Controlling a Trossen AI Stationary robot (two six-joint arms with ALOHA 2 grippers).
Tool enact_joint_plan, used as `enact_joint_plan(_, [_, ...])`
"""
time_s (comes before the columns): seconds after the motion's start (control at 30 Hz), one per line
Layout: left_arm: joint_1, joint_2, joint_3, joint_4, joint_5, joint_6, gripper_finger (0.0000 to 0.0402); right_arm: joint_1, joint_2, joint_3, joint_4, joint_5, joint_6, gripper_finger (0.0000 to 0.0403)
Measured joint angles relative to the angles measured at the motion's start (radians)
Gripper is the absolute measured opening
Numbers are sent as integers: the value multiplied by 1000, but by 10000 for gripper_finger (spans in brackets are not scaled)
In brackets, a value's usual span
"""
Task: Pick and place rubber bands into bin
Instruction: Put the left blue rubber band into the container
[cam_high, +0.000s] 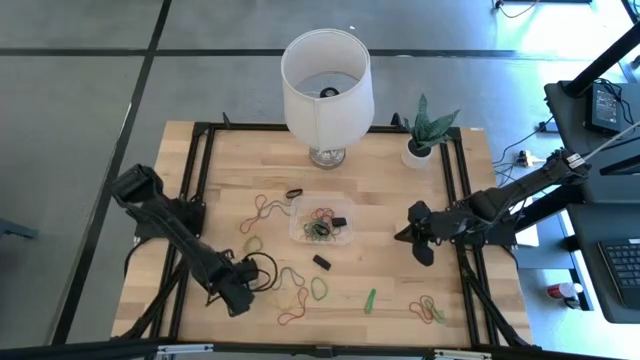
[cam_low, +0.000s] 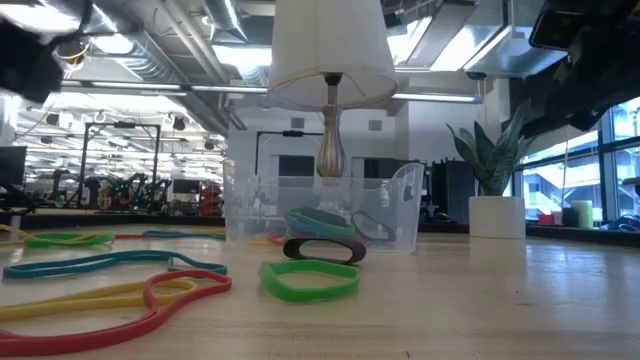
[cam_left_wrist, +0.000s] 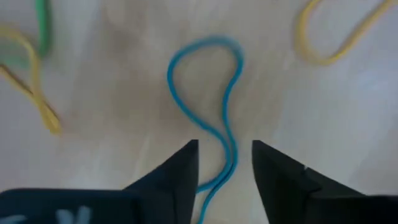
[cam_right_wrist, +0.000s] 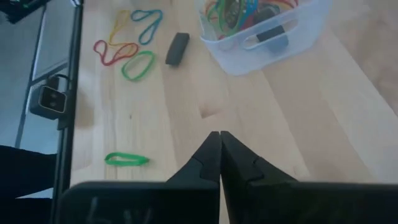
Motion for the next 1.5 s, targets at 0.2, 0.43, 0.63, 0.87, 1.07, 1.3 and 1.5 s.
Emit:
enact_joint_plan(0.2, [1, 98, 6, -7, 55, -77, 169, 0, -18, 0, -1, 0, -41, 4])
enact_joint_plan(0.43, [28, 122, 69, -39, 91, -108, 39, 0, -17, 0, -2, 0, -67, 4])
enact_joint_plan(0.63, [110, 124, 258, -188, 38, 60, 2, -1, -17, 0, 6, 0, -81, 4])
enact_joint_plan(0.87, [232, 122, 550, -447, -175, 316, 2, -1, -16, 0, 7, 0, -82, 4])
enact_joint_plan(1.07, [412, 121, 738, -442, -333, 665, 2, -1, -16, 0, 23, 0, -79, 4])
enact_joint_plan(1.3, [665, 198, 752, -261, -225, 1014, 2, -1, -16, 0, 30, 3, -49, 4])
enact_joint_plan(1.5, [773, 317, 752, -206, -91, 1155, 2, -1, -16, 0, 29, 4, -11, 4])
